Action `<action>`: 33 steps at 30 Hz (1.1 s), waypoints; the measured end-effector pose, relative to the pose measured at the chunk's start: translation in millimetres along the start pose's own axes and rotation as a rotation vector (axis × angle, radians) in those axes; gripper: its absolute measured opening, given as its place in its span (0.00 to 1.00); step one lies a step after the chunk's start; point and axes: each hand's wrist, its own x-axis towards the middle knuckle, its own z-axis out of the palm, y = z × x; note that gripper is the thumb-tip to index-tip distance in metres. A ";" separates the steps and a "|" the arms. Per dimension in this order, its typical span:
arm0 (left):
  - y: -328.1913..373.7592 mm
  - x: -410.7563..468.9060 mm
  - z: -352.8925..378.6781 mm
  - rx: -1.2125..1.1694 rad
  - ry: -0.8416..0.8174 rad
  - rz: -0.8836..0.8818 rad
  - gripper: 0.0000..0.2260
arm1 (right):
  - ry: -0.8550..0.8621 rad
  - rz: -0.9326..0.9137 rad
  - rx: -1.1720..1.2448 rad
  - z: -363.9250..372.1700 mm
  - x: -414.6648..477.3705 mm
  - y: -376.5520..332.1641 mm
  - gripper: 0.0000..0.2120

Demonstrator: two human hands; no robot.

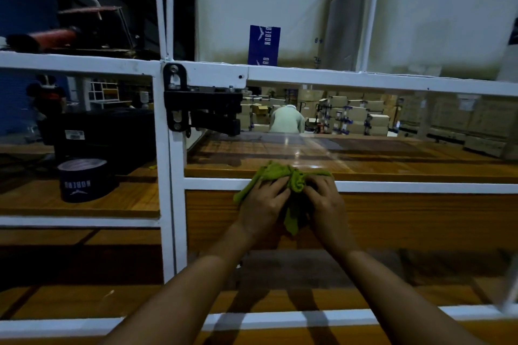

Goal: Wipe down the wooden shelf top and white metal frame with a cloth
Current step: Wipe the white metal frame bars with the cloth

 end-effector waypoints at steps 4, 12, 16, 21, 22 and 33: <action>22.3 19.3 9.9 -0.061 -0.057 0.012 0.16 | 0.004 0.044 0.000 -15.3 -9.4 27.8 0.16; 12.0 9.3 -1.5 0.099 -0.097 -0.078 0.19 | -0.007 -0.034 -0.044 11.1 -11.5 29.4 0.25; 5.6 11.7 -9.5 0.180 -0.105 -0.172 0.17 | -0.011 -0.013 0.045 24.4 11.0 10.3 0.25; -4.2 18.2 -16.0 0.181 -0.185 -0.324 0.26 | -0.137 -0.043 0.083 10.9 51.4 0.9 0.13; -7.5 19.9 -19.0 0.176 -0.207 -0.351 0.26 | -0.197 -0.059 0.078 8.7 58.2 -0.2 0.14; -13.0 40.8 -39.1 0.144 -0.397 -0.511 0.28 | -0.442 -0.122 0.040 6.5 76.2 2.9 0.18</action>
